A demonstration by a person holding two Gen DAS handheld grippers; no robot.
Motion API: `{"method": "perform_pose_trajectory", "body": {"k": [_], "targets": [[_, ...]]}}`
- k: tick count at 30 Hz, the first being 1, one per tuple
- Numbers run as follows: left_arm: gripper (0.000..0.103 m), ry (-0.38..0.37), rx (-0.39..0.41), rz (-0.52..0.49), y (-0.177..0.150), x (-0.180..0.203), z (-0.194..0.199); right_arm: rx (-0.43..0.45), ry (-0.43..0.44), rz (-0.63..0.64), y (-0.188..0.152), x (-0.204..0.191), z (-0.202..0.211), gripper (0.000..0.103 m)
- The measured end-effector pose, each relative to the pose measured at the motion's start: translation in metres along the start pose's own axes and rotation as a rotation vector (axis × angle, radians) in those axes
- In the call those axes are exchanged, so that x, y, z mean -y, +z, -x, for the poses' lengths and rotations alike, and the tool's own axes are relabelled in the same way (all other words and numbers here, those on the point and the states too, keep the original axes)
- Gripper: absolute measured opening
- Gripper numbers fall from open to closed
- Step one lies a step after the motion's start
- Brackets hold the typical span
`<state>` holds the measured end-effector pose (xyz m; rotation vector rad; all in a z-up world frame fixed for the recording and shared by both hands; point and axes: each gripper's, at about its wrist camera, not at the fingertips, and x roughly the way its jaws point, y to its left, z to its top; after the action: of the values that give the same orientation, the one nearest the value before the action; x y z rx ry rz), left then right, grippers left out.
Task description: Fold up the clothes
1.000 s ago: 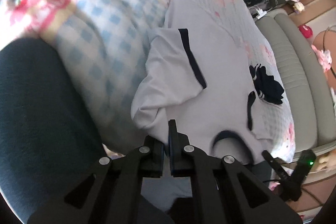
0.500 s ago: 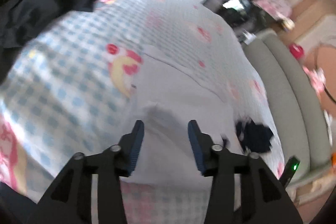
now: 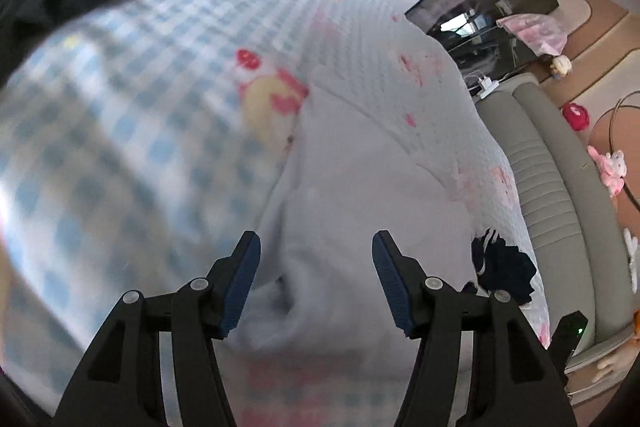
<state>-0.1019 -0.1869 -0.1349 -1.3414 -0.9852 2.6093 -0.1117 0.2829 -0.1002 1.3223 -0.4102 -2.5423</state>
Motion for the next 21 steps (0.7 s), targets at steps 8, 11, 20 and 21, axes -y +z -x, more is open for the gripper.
{"method": "perform_pose_trajectory", "body": {"k": [8,11,20,21], "targets": [[0.01,0.068,0.049,-0.168,-0.009,0.027,-0.014,-0.117,-0.001,0.116,0.015,-0.022,-0.053,0.001],[0.01,0.068,0.132,-0.145,-0.003,0.026,0.001,0.022,-0.015,0.105,0.029,-0.024,-0.024,0.001],[0.05,0.029,0.006,0.004,-0.013,-0.015,-0.023,-0.049,0.008,0.016,0.003,0.0,-0.036,0.015],[0.07,-0.008,0.025,0.006,-0.011,-0.015,-0.017,-0.044,0.019,0.021,0.002,0.0,-0.034,0.027]]}}
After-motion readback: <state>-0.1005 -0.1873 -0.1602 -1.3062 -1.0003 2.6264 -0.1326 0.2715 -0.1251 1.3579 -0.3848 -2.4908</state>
